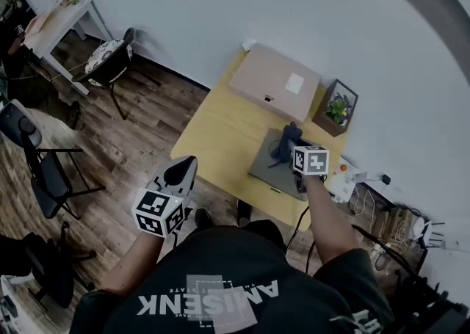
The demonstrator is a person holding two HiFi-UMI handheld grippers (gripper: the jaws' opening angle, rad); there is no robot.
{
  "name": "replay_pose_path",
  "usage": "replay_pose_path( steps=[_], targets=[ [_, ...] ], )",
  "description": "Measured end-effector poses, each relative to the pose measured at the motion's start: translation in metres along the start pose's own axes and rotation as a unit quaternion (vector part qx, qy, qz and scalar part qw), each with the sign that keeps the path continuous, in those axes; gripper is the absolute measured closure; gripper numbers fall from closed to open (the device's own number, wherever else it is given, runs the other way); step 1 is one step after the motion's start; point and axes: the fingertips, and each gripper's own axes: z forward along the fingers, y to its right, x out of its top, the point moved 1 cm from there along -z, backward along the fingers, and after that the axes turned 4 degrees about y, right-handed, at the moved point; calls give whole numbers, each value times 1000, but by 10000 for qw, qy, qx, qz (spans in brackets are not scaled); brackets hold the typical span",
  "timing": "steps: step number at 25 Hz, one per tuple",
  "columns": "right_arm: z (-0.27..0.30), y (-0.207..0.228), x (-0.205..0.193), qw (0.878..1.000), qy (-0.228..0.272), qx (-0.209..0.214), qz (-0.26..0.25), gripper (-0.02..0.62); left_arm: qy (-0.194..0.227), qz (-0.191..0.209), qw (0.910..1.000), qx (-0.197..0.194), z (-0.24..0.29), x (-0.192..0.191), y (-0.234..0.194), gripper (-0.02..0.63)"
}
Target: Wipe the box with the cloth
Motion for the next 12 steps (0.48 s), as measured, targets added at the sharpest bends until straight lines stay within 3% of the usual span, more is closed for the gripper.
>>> replay_pose_path(
  steps=[6, 12],
  targets=[
    [33, -3, -3, 9992, -207, 246, -223, 518, -95, -125, 9987, 477, -6, -6, -11, 604],
    [36, -12, -6, 9977, -216, 282, -573, 518, -88, -202, 9981, 579, -6, -12, -11, 604]
  ],
)
